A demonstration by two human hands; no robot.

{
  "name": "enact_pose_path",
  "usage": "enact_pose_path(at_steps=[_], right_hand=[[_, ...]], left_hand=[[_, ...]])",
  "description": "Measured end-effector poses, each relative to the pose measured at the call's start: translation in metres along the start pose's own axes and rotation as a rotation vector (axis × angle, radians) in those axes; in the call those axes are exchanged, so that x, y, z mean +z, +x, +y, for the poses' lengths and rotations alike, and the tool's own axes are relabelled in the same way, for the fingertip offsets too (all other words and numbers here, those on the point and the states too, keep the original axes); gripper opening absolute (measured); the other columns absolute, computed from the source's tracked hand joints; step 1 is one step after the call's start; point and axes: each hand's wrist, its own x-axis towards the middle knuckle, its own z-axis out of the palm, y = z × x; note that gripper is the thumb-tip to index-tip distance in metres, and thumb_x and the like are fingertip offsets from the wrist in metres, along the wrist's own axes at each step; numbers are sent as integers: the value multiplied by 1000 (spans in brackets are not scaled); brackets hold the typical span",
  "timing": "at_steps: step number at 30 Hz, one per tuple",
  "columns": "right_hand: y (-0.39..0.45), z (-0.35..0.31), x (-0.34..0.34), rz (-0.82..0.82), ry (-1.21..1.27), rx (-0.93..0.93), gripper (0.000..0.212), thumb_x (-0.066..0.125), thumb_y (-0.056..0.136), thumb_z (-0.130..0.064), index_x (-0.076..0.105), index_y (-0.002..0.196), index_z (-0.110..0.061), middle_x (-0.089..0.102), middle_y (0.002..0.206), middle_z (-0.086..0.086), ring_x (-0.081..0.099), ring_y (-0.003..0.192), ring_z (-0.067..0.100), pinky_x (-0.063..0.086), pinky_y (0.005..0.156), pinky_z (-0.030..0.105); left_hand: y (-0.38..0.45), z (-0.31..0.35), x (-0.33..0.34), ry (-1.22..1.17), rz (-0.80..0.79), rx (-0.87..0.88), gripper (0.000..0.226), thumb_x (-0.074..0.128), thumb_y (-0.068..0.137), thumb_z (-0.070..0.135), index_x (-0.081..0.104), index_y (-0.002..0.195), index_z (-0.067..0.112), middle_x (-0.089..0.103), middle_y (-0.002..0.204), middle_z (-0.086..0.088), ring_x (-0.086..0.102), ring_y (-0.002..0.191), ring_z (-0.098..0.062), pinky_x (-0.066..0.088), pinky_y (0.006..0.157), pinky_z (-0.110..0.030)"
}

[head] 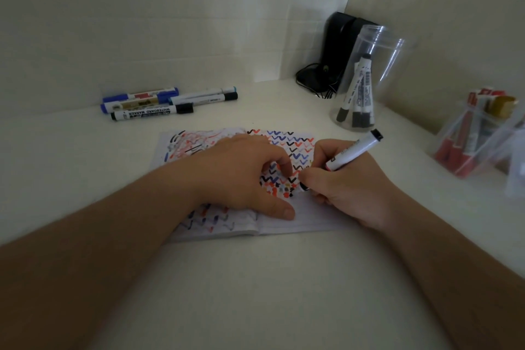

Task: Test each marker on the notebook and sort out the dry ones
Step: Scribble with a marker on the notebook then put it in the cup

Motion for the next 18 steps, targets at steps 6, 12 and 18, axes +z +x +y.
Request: enact_pose_path(at_steps=[6, 12, 18], right_hand=[[2, 3, -1, 18, 31, 2, 26, 71, 79, -3, 48, 67, -2, 53, 64, 29, 49, 56, 24, 41, 57, 42], [1, 2, -2, -18, -13, -15, 28, 73, 79, -5, 47, 70, 3, 51, 73, 37, 49, 58, 25, 41, 57, 43], [3, 7, -2, -10, 47, 8, 29, 71, 79, -4, 44, 69, 1, 47, 64, 27, 46, 58, 25, 39, 58, 43]], left_hand=[[0, 1, 0, -6, 2, -4, 72, 68, 58, 89, 56, 119, 53, 54, 112, 20, 50, 107, -7, 46, 100, -38], [0, 2, -1, -3, 0, -6, 72, 66, 58, 90, 56, 119, 53, 55, 110, 20, 51, 104, -7, 47, 98, -39], [-1, 2, -1, -4, -8, -13, 73, 66, 57, 91, 56, 120, 53, 54, 111, 21, 51, 105, -7, 47, 99, -39]])
